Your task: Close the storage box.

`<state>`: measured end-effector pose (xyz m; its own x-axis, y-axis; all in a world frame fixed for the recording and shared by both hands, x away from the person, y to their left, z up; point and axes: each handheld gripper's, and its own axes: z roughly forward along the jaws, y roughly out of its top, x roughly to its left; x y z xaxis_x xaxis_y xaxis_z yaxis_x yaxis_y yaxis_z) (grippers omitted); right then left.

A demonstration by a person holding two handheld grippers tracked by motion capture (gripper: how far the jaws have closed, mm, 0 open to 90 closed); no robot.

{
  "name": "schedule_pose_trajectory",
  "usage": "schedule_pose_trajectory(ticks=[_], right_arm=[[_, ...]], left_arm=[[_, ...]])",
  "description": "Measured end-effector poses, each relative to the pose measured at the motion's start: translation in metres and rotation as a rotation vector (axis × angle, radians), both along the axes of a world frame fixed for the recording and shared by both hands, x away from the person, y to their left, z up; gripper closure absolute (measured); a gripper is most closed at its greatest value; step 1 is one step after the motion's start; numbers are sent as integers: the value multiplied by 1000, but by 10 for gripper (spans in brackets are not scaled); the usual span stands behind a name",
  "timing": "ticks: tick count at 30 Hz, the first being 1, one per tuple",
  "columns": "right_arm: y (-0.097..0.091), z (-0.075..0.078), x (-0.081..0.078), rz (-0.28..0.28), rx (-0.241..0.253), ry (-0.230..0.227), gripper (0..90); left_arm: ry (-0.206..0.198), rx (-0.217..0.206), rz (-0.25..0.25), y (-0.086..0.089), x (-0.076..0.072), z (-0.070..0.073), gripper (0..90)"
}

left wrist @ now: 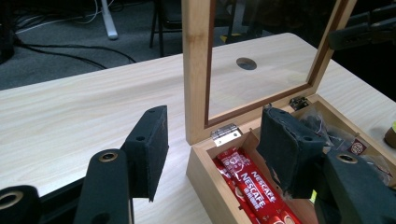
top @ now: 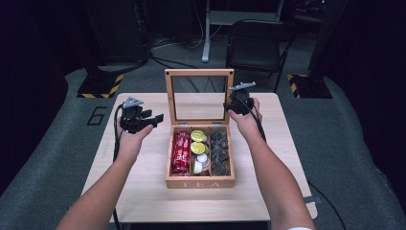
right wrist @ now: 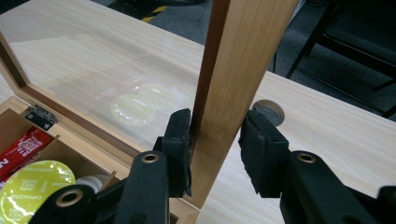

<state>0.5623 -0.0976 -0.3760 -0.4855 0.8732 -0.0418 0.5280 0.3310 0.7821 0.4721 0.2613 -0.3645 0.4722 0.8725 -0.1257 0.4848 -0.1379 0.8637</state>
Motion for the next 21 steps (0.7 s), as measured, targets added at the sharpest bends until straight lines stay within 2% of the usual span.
schedule_pose_trajectory(ticks=[2,10,13,16,21], right_arm=[[1,0,-4,-2,-8,-19,635],[1,0,-14,-1,-27,-47,638],[1,-3,-19,2,-23,-70,640],[0,-4,-20,4,-22,-81,640],[0,-4,-25,4,-12,-84,643]], left_arm=[[-1,-1,4,0,0,1,425],[-16,8,8,-2,0,10,425],[-18,18,4,-4,1,13,425],[-37,28,3,-8,2,17,425],[-53,43,-9,-12,5,26,430]])
